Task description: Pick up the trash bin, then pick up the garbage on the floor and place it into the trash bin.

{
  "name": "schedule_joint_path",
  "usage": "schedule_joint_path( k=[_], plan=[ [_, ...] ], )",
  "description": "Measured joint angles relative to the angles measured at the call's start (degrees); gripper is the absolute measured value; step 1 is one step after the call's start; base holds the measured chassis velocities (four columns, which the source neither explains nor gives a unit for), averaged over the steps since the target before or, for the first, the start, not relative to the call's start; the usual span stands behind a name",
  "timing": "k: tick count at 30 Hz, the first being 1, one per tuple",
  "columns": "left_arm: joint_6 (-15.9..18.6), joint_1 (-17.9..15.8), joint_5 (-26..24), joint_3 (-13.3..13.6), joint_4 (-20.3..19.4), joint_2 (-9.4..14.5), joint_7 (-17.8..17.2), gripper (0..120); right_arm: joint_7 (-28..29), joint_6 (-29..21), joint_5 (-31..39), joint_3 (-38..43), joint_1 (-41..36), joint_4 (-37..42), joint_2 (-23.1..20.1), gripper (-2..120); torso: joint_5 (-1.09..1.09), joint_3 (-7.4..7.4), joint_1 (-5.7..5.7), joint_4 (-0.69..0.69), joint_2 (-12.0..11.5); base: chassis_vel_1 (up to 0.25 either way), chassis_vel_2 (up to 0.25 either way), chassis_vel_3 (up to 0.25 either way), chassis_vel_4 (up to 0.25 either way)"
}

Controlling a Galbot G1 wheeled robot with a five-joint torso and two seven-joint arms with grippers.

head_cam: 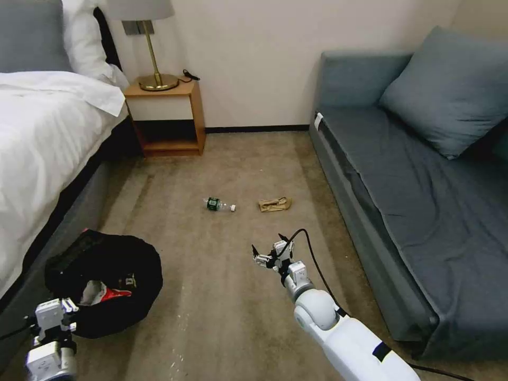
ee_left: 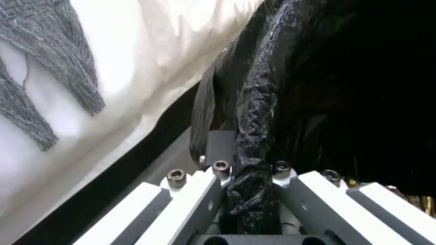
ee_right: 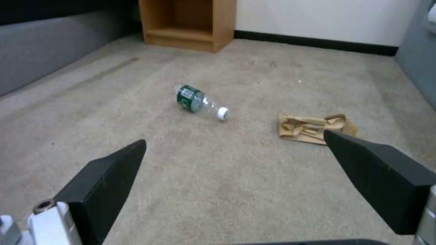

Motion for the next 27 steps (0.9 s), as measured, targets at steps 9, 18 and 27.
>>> schedule_joint_path(
  k=[9, 18, 27],
  plan=[
    [0.2, -0.5, -0.1, -0.1, -0.1, 0.6, 0.0, 2, -0.2, 1.2, -0.3, 0.3, -0.1, -1.1, 0.1, 100, 0.00, 0.00, 0.00, 0.00, 0.0, -0.026, 0.027, 0.030, -0.029],
    [-0.1, -0.1, -0.3, -0.2, -0.2, 0.9, -0.1, 2, 0.0, 1.2, -0.3, -0.3, 0.5, -1.1, 0.2, 100, 0.00, 0.00, 0.01, 0.00, 0.0, -0.079, 0.079, 0.088, -0.081],
    [-0.5, 0.7, -0.3, -0.2, -0.6, 1.1, -0.7, 2, 0.1, 1.3, -0.8, -0.5, -0.1, -0.9, 0.4, 100, 0.00, 0.00, 0.00, 0.00, 0.0, -0.062, 0.071, 0.062, -0.059]
  ],
)
